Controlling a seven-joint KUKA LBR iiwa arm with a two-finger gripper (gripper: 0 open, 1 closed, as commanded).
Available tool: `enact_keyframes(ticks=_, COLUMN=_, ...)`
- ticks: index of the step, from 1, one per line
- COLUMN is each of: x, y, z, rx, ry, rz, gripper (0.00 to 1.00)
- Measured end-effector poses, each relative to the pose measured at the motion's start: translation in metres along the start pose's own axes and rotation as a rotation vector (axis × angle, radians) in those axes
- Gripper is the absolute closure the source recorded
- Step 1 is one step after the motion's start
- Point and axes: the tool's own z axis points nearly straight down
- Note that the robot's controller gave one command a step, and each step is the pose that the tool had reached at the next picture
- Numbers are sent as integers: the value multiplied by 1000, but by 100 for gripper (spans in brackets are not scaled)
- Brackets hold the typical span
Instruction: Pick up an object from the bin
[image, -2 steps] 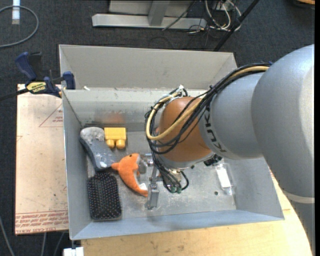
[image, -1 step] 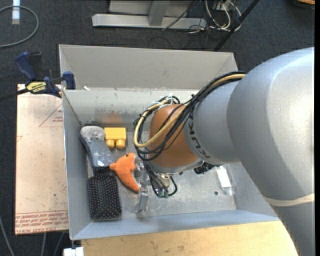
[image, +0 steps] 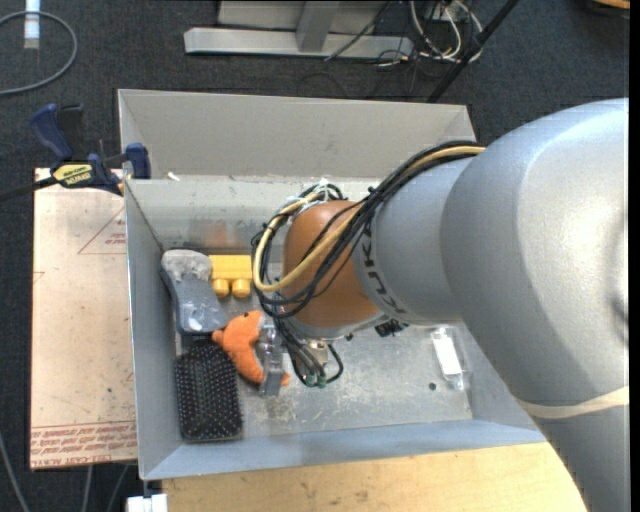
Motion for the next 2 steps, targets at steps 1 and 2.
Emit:
enact_keyframes(ticks=1, x=0, y=0, z=0, rx=0, ry=0, rz=0, gripper=100)
enact_keyframes(ticks=2, x=1, y=0, z=-3, rx=1, ry=4, rz=0, gripper=100)
